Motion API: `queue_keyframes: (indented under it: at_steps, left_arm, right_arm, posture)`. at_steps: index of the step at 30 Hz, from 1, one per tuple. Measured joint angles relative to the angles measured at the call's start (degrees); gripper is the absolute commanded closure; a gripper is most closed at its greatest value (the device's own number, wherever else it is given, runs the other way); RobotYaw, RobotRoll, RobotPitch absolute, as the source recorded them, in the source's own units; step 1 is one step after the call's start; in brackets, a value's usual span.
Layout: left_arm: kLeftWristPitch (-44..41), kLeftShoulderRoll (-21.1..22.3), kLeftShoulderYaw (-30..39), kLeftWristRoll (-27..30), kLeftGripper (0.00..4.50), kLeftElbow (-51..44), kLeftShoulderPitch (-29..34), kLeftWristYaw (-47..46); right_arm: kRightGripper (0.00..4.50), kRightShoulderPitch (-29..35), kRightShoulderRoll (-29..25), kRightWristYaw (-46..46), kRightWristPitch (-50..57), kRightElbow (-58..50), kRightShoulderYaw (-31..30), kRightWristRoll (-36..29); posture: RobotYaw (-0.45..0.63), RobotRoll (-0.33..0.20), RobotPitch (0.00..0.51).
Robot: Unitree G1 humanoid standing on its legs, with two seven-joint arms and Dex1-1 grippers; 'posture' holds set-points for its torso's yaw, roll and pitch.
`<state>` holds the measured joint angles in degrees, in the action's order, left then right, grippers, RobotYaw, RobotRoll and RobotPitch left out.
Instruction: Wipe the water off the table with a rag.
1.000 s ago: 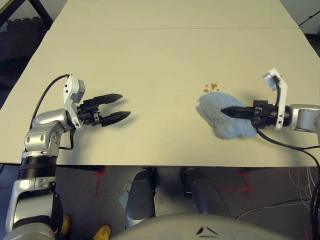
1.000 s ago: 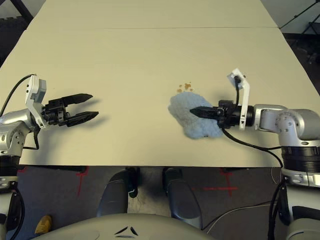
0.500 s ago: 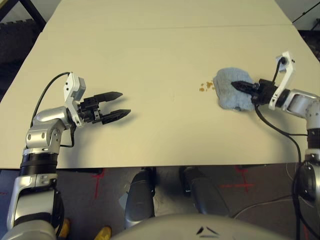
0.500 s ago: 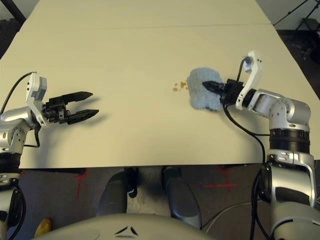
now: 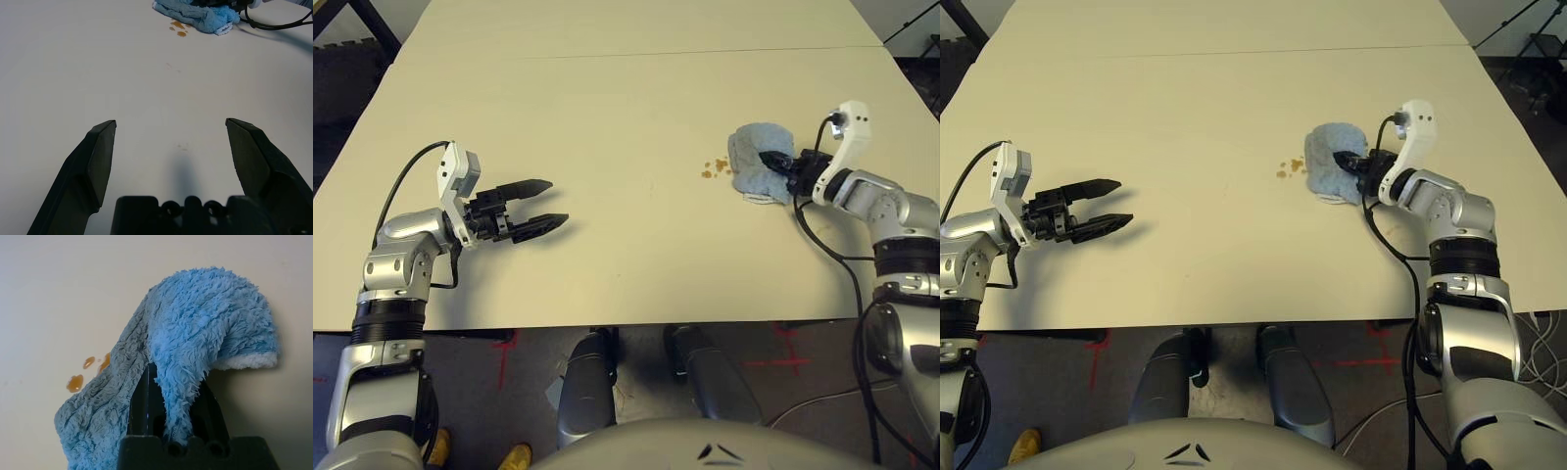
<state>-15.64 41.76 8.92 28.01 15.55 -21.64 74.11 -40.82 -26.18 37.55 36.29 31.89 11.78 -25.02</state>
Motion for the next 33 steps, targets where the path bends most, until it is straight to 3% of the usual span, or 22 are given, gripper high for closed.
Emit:
queue_keyframes:
  at_steps: [9, 33]
  left_arm:
    - [0.0, -0.1, -0.1, 0.0, 0.0, 0.0, -0.2, 0.0]
    - [0.1, -0.8, -0.5, 0.0, 0.0, 0.0, -0.2, -0.1]
  right_arm:
    - [4.38, 0.4, 6.9, -0.6, 1.2, -3.9, -1.8, 0.7]
    - [4.38, -1.0, 17.6, -0.6, 3.9, -7.7, -8.8, 2.6]
  posture:
    - [-0.13, 0.0, 0.204]
    - [-0.12, 0.0, 0.197]
